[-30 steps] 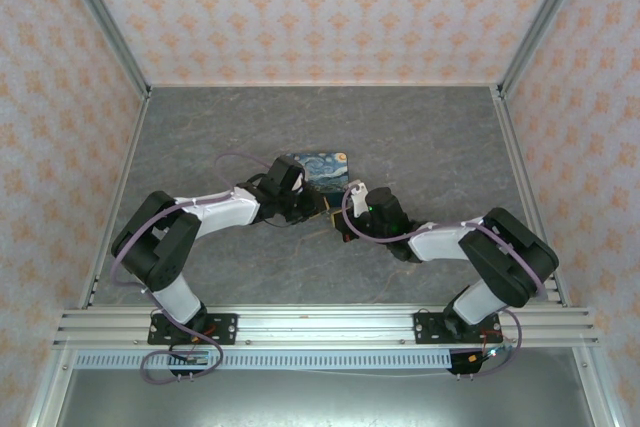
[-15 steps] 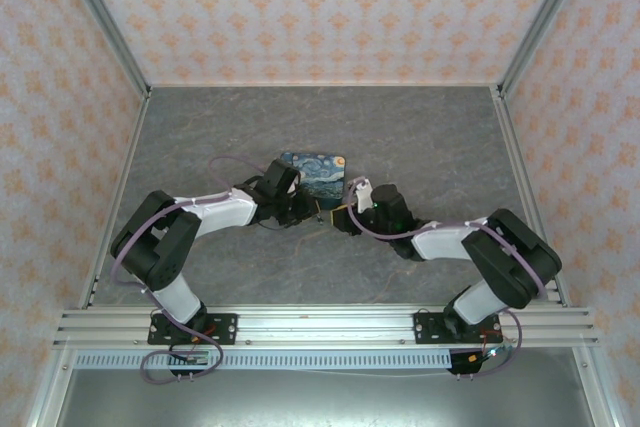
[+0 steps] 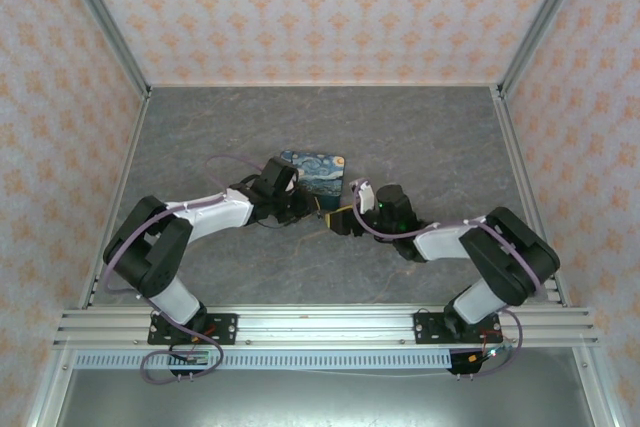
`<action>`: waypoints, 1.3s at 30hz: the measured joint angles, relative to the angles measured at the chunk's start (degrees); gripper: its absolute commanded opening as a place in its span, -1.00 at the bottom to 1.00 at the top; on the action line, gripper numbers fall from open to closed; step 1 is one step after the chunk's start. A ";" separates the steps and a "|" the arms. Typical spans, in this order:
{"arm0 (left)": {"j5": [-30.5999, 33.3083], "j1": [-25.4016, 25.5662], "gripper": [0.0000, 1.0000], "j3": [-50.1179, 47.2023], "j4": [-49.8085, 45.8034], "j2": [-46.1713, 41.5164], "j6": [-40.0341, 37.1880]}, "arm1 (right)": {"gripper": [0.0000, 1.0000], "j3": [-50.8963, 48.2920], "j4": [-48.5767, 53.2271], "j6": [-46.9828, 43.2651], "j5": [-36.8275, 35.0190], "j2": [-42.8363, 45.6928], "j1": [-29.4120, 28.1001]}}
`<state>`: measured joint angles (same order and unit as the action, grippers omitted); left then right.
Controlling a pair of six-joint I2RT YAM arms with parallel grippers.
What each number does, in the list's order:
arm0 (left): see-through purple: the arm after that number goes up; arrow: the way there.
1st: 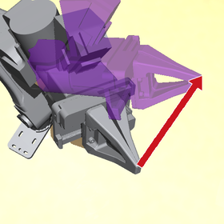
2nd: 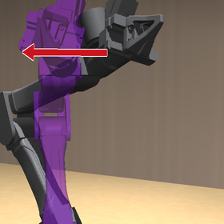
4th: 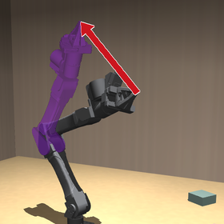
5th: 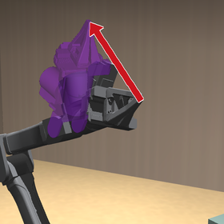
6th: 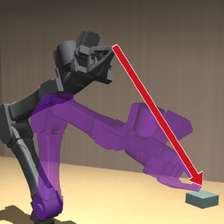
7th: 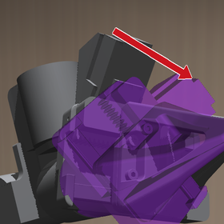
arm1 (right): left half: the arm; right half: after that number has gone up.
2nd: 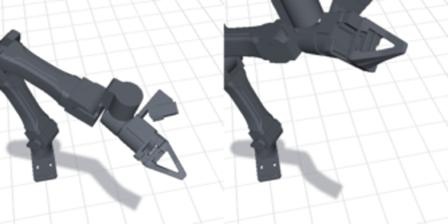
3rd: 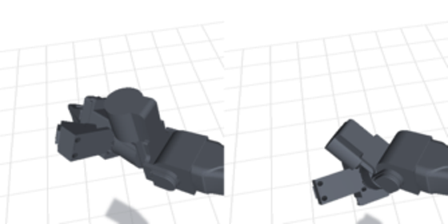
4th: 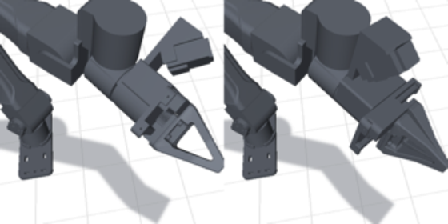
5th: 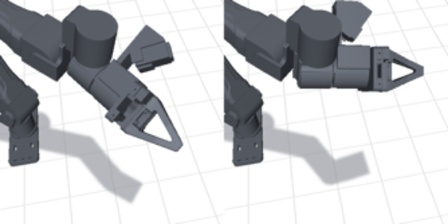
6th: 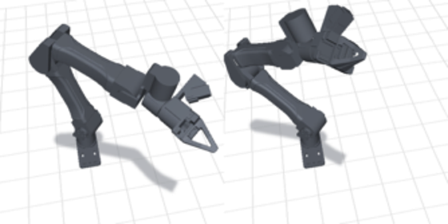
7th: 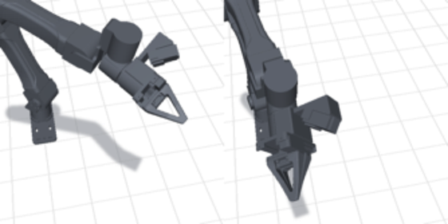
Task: Unlock the padlock with the key
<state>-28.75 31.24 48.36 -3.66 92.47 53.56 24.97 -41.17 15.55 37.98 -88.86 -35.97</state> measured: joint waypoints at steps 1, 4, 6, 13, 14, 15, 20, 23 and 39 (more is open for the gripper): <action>-0.22 0.00 -0.67 0.02 0.00 -0.13 0.20 | 0.03 0.09 -0.52 0.39 0.28 -1.01 -0.20; -0.76 0.00 -0.67 0.02 -0.02 -0.55 0.48 | -0.01 0.85 -1.84 1.44 0.92 -3.89 -0.94; -0.83 0.00 -0.67 0.02 -0.02 -0.85 0.59 | -0.04 1.25 -3.15 2.21 1.03 -5.29 -1.29; -0.87 0.00 -0.66 0.02 -0.02 -1.16 0.66 | -0.29 1.75 -6.10 4.13 1.05 -7.52 -1.27; -0.90 0.00 -0.66 0.02 -0.02 -1.16 0.68 | -0.31 1.99 -6.21 4.24 1.05 -7.72 -1.27; -0.94 0.00 -0.66 0.02 -0.02 -1.16 0.68 | -0.35 2.21 -6.43 4.37 1.07 -7.87 -1.27; -1.05 0.00 -0.66 0.02 -0.02 -1.16 0.94 | -0.48 3.08 -6.93 4.85 1.03 -8.17 -1.27; -1.05 0.00 -0.66 0.02 -0.02 -1.16 1.05 | -0.52 3.56 -6.97 5.05 1.05 -8.46 -1.27; -1.05 0.00 -0.66 0.11 0.00 -1.16 1.92 | -0.82 4.20 -7.32 5.46 1.09 -10.32 -1.27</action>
<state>-29.80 31.24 48.47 -3.66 91.31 55.48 29.17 -48.49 21.02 39.07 -99.18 -37.23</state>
